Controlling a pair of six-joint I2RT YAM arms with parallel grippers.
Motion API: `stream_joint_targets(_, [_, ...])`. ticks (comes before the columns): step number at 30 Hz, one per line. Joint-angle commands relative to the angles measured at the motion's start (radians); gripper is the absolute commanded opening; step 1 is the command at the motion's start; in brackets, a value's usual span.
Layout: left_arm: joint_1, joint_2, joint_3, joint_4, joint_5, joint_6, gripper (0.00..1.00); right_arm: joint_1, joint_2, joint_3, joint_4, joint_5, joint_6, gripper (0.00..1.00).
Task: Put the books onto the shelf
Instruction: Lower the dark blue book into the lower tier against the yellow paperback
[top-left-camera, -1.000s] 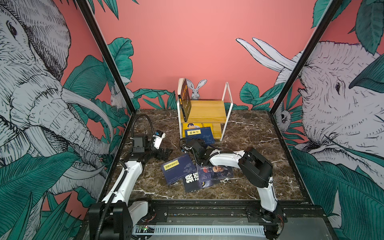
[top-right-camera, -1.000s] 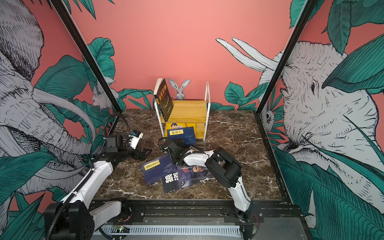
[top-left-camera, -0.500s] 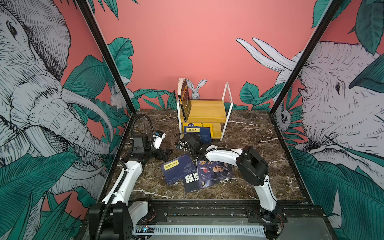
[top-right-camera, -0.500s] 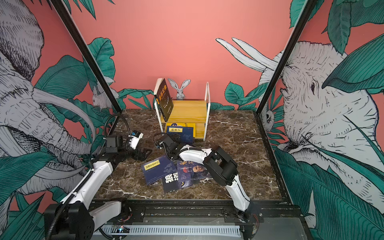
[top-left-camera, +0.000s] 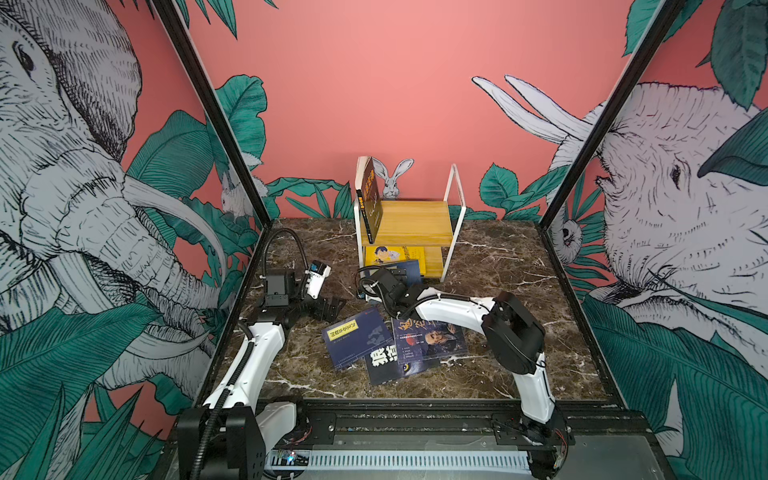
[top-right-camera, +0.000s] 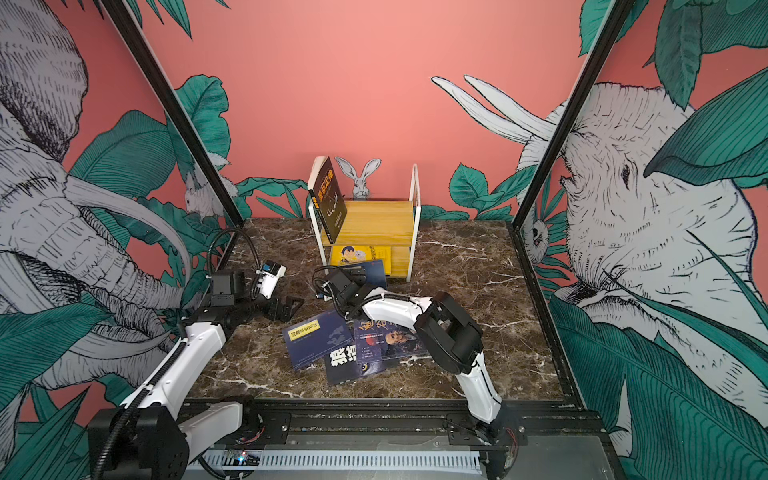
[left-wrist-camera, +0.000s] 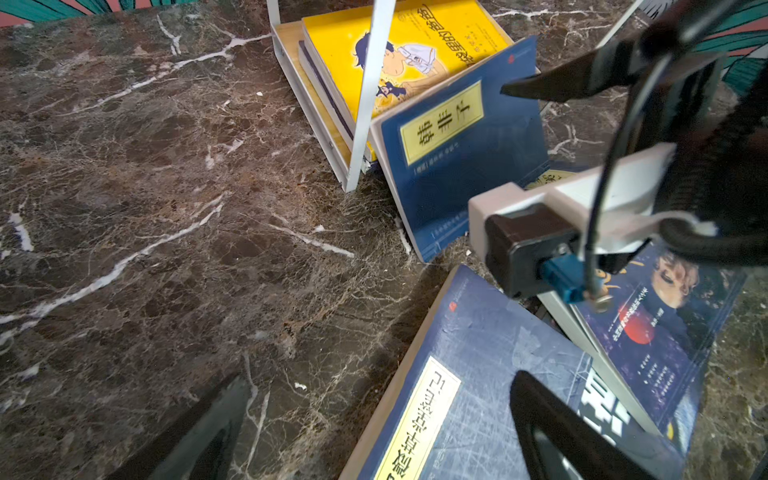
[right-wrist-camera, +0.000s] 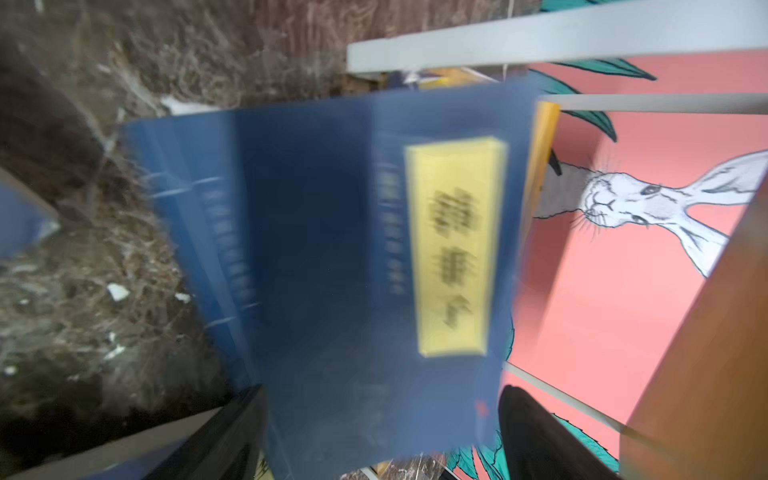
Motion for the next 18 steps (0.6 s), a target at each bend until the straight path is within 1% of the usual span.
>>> stream_joint_targets(1, [0.011,-0.027,0.016,-0.013,0.015,-0.009,1.0,-0.008,-0.045,-0.005,-0.009,-0.014,0.028,0.89])
stream_joint_targets(3, [0.011,-0.033,0.007,0.0,0.02,-0.01,0.99,-0.014,-0.038,-0.001,0.004,-0.018,0.041,0.89])
stream_joint_targets(7, [0.013,-0.036,0.017,-0.021,0.016,-0.012,0.99,-0.015,-0.023,0.032,-0.032,-0.007,0.055,0.88])
stream_joint_targets(10, [0.014,-0.044,0.001,-0.006,0.017,-0.008,1.0,-0.016,-0.059,0.013,-0.033,-0.025,0.087,0.87])
stream_joint_targets(13, [0.014,-0.033,-0.012,0.012,0.052,-0.02,0.99,-0.017,-0.111,-0.017,-0.055,-0.02,0.141,0.86])
stream_joint_targets(14, [0.013,-0.028,-0.02,0.028,0.093,-0.043,0.99,-0.017,-0.14,-0.035,-0.068,-0.02,0.18,0.86])
stream_joint_targets(15, [0.014,-0.022,-0.032,0.06,0.146,-0.089,1.0,-0.019,-0.177,-0.064,-0.07,-0.022,0.218,0.85])
stream_joint_targets(16, [0.014,-0.017,-0.05,0.109,0.176,-0.144,0.99,-0.022,-0.217,-0.097,-0.06,-0.03,0.255,0.85])
stream_joint_targets(18, [0.012,0.009,-0.1,0.274,0.25,-0.306,0.99,-0.031,-0.292,-0.155,-0.052,-0.053,0.359,0.85])
